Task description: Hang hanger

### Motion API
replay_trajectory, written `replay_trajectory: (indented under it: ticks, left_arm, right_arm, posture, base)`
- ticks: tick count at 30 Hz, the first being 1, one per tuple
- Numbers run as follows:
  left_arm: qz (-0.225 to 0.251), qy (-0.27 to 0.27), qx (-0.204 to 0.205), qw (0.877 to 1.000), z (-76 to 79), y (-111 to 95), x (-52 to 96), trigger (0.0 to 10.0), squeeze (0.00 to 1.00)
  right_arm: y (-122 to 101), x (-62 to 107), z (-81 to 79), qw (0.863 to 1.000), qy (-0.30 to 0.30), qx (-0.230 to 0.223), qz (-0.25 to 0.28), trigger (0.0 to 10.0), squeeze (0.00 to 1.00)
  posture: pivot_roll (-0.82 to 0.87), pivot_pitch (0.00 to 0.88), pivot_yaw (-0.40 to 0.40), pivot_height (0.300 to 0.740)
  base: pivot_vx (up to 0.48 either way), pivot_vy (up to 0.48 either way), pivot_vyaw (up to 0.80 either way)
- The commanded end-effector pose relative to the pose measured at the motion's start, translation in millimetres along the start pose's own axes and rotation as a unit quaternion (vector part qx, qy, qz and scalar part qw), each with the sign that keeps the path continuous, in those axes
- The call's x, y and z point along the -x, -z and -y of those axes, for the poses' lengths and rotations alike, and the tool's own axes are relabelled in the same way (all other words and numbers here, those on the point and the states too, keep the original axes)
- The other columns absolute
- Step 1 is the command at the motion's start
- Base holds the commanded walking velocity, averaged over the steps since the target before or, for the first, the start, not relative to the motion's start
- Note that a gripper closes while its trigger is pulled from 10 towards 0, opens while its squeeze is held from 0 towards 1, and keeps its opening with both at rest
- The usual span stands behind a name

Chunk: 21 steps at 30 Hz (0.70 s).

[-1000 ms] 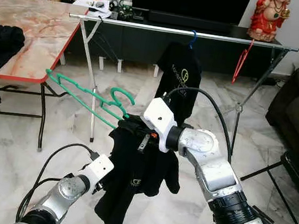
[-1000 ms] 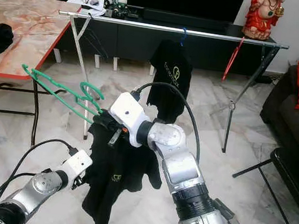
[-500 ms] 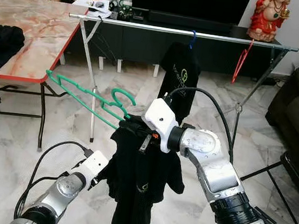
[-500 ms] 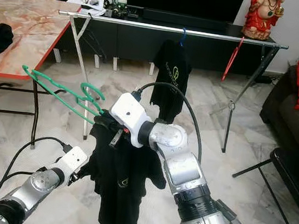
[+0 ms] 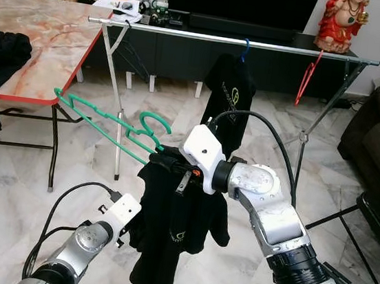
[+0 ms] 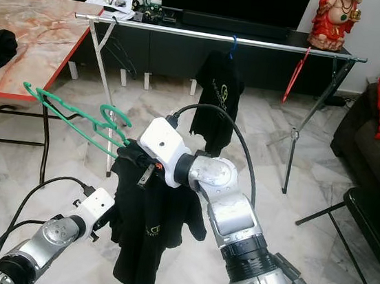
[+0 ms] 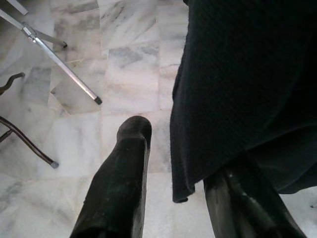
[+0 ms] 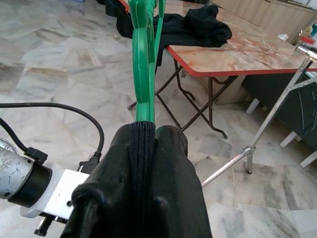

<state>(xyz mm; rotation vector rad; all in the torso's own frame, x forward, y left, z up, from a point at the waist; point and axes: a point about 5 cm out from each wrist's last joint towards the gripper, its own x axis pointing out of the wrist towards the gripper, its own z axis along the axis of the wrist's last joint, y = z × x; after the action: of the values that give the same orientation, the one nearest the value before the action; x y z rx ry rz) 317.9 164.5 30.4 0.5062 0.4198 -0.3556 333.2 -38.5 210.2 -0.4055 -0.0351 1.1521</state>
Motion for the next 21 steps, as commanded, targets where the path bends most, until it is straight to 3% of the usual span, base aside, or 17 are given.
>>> replay_trajectory:
  ticks: [1,21]
  left_arm:
    - [-0.001,0.004,0.008,1.0,1.8,1.2,-0.4,0.0,0.0]
    - [-0.007,0.011,0.027,1.0,9.1,5.4,-0.5,0.0,0.0]
  right_arm:
    - [-16.6,2.0,1.3,0.999,0.001,0.024,0.025,0.0,0.0]
    - [-13.2,5.8,2.4,0.999,0.015,0.018,0.023,0.0,0.0]
  posture:
    - [0.04,0.071,-0.072,0.74]
    - [0.04,0.039,-0.061,0.74]
  base:
    - [0.0,0.0,0.0]
    - [0.0,0.0,0.0]
